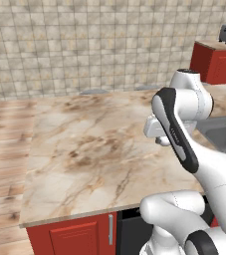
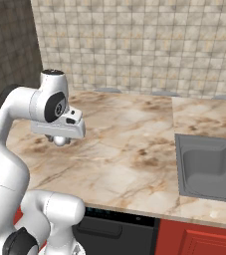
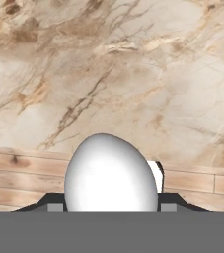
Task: Gather the eggs and milk located in the vicinity of the sink area and place them right next to the bowl.
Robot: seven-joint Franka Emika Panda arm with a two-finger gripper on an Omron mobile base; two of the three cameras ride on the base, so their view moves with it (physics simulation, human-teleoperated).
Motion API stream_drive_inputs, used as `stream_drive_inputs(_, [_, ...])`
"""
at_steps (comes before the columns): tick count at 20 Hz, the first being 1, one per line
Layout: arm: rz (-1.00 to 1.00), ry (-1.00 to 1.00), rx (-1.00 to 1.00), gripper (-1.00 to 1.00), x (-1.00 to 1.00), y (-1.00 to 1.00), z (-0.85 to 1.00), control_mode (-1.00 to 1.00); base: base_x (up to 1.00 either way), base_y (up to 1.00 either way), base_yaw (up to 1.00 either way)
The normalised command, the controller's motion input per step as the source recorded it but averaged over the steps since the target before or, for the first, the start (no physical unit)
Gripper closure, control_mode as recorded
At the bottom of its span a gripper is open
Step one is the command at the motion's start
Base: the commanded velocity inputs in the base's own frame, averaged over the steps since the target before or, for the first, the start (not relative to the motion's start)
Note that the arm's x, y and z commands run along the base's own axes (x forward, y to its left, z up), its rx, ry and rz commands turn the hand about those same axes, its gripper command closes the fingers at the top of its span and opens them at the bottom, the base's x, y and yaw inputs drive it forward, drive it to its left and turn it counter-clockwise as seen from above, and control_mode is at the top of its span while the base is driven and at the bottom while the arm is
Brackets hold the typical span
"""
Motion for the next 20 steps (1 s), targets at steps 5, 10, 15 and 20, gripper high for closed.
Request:
stream_drive_inputs(5, [0.00,0.00,0.00,1.00,0.00,0.00,0.00,1.00,-0.06,-0.07,0.00])
stream_drive_inputs(10, [0.00,0.00,0.00,1.00,0.00,0.00,0.00,1.00,-0.31,-0.94,-0.08])
stream_drive_inputs(15, [0.00,0.00,0.00,1.00,0.00,0.00,0.00,1.00,-0.36,-1.00,-0.14])
stream_drive_inputs(20, [0.00,0.00,0.00,1.00,0.00,0.00,0.00,1.00,0.03,-1.00,-0.18])
